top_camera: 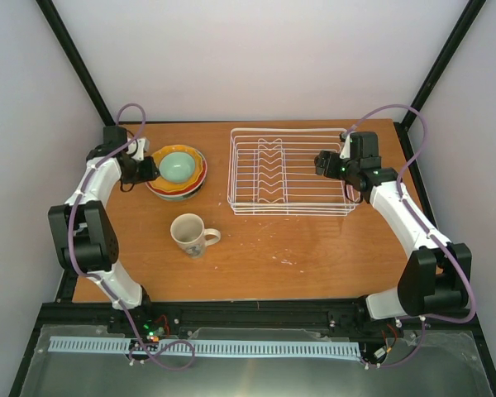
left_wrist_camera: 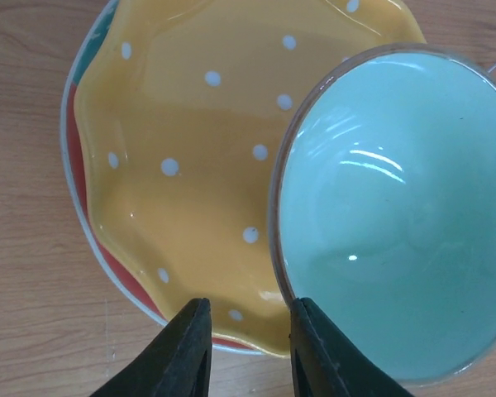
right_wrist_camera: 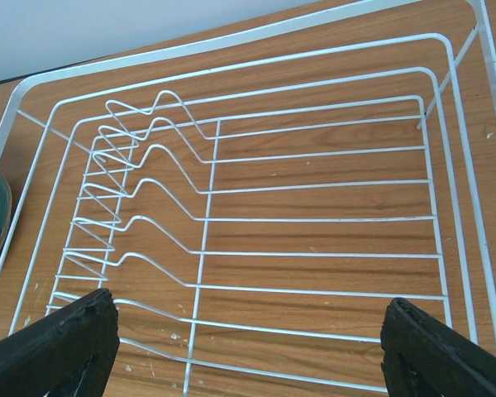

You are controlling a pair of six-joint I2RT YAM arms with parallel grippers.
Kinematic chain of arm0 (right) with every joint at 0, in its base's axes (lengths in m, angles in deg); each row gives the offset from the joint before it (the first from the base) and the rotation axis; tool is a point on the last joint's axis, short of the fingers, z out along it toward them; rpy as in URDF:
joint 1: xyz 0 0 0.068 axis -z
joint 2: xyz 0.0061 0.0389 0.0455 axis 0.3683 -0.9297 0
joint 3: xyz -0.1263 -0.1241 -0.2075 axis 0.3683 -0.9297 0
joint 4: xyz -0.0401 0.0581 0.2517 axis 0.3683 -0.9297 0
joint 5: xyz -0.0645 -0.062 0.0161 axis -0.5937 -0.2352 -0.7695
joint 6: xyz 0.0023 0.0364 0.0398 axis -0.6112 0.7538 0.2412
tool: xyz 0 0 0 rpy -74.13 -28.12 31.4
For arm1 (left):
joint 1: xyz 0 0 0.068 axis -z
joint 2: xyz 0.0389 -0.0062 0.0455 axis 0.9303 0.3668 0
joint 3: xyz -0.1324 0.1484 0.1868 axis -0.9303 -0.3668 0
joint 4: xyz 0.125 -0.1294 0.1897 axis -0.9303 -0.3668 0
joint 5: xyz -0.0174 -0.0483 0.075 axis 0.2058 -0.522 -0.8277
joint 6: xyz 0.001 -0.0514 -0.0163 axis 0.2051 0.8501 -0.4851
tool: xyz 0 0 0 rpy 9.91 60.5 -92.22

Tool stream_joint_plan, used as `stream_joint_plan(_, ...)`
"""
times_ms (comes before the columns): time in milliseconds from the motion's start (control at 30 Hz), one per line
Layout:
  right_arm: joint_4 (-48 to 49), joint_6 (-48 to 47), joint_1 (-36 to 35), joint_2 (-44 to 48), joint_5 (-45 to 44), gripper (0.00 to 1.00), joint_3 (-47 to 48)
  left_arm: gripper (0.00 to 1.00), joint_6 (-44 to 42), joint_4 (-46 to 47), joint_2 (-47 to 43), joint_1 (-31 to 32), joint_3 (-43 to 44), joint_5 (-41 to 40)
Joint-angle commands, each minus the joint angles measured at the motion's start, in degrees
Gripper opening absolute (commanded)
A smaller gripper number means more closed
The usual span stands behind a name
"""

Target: Load the mixed dishes into the dish rack

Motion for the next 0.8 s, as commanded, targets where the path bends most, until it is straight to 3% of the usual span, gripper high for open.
stream_joint_plan(0, 1.7, 0.6, -0.1, -0.9, 0.6, 0.85, 1.1, 0.28, 0.3, -0.6, 1.8, 1.0, 3.8, 0.8)
stream_joint_plan(200, 2.0, 0.5, -0.1, -1.6, 0.9, 0.85, 1.2, 0.28, 0.6, -0.6, 3.6, 2.8, 6.4, 2.4)
stream_joint_plan(767, 2.4, 0.3, -0.1, -2.0, 1.3, 0.85, 1.4, 0.26, 0.6, -3.6, 6.2, 4.6, 9.5, -3.0)
